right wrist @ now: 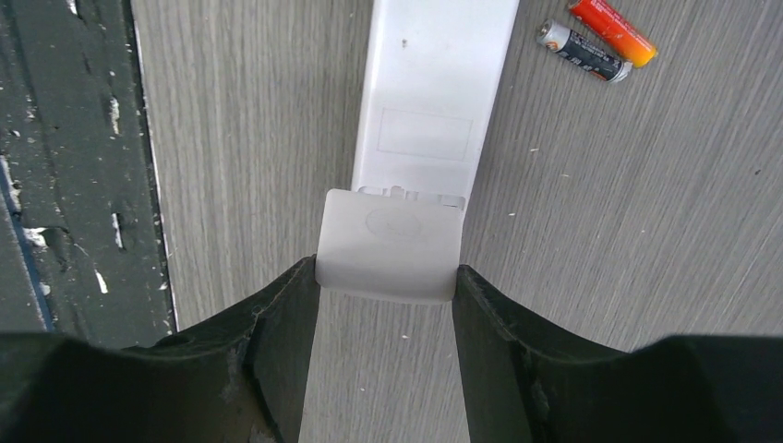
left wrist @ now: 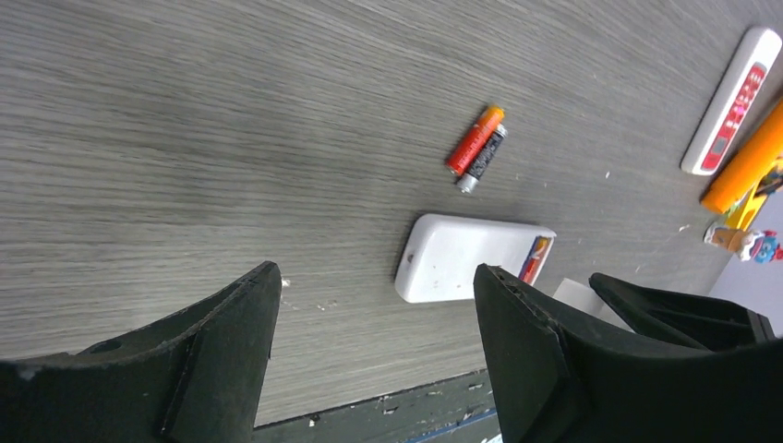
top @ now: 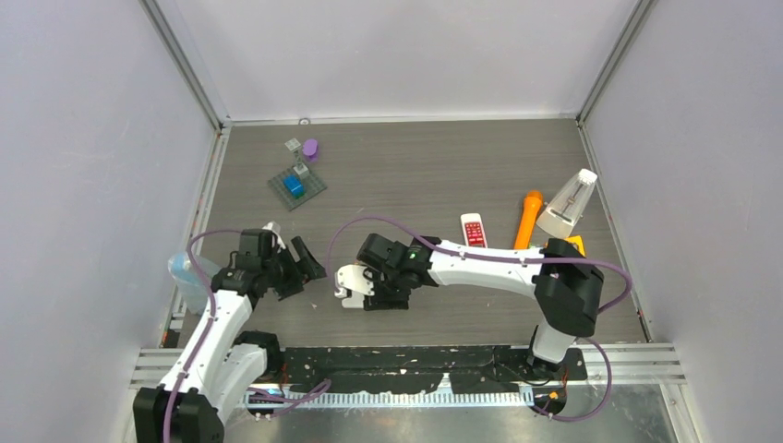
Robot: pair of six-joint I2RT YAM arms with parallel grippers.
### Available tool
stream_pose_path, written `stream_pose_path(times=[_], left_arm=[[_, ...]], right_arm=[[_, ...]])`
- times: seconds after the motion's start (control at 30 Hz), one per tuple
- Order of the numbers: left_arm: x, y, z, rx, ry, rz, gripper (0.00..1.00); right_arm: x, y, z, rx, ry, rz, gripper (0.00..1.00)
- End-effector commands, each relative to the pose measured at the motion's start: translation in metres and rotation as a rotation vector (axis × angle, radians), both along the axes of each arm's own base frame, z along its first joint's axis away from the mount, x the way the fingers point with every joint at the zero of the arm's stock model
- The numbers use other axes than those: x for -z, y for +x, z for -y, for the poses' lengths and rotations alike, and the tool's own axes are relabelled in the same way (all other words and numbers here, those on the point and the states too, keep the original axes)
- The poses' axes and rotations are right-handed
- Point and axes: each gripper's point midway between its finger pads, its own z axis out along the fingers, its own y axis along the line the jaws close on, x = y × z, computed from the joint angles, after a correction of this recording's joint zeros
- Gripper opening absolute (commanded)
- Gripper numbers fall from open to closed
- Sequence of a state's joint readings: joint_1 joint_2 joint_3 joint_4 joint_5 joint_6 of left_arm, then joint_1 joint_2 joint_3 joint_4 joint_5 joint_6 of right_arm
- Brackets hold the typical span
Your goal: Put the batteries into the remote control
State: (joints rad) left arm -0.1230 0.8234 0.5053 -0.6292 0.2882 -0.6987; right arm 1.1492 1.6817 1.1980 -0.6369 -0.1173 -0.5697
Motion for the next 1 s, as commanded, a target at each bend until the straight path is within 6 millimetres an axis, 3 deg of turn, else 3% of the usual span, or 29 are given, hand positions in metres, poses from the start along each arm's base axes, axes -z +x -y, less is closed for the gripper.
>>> stream_pose_path(times=[0.0, 0.4, 0.97], left_arm=[[-0.003, 0.012, -0.007, -0.030, -0.016, 0.063, 0.77], [0.003, 0.013, -0.004, -0.005, -0.054, 0.042, 0.76], [0.004, 0.012, 0.002, 0.011, -0.091, 0.047, 0.76]], right_arm=[[-0.007, 0.006, -0.010, -0.025, -0.003, 0.000, 0.33], [0.018, 0.012, 0.007, -0.012, -0.113, 0.013, 0.32], [0.028, 0.019, 0.008, 0.010, -0.128, -0.003, 0.33]])
